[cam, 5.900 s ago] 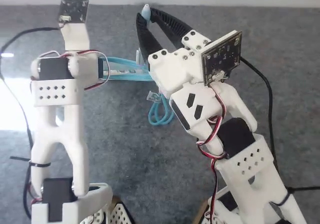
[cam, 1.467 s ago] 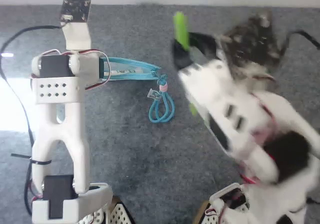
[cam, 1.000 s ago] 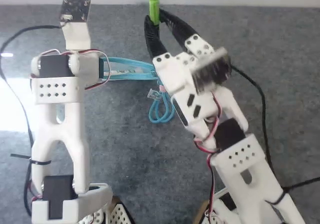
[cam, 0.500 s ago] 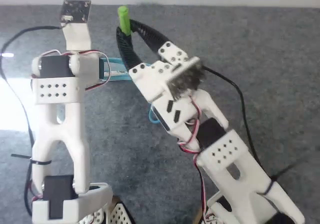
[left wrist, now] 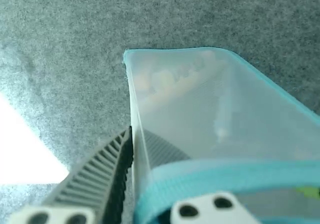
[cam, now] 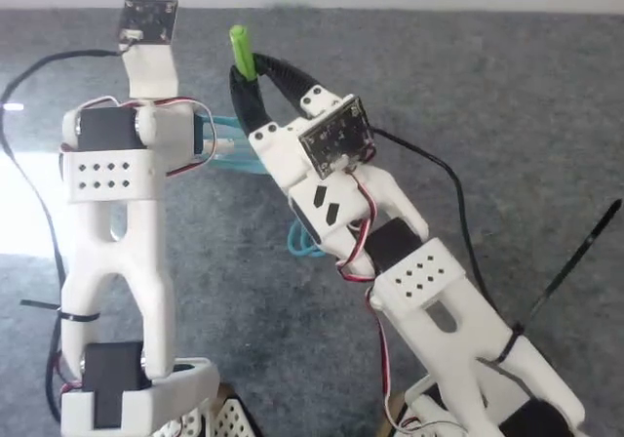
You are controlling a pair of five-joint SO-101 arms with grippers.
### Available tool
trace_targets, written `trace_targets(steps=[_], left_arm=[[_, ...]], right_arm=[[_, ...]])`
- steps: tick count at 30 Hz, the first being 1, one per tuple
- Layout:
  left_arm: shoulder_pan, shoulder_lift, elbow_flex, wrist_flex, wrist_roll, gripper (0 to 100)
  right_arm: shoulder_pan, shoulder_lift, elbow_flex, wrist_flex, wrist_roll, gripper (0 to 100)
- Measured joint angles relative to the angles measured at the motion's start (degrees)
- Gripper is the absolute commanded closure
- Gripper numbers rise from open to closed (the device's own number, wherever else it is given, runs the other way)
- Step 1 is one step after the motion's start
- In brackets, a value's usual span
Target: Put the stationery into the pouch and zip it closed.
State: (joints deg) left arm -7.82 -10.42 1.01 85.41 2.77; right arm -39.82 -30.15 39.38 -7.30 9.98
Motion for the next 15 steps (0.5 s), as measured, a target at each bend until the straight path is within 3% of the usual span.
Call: trace_targets(steps=[8, 15], left_arm=[[0.44, 0.18, -6.68, 4.66, 0.0, 99], [0.44, 0.18, -11.6, 7.82, 0.0, 99]], right_arm=[[-4.92, -4.13, 7.65, 0.09, 17.32, 99.1], [-4.57, -5.19, 10.29, 0.18, 18.81, 98.8]])
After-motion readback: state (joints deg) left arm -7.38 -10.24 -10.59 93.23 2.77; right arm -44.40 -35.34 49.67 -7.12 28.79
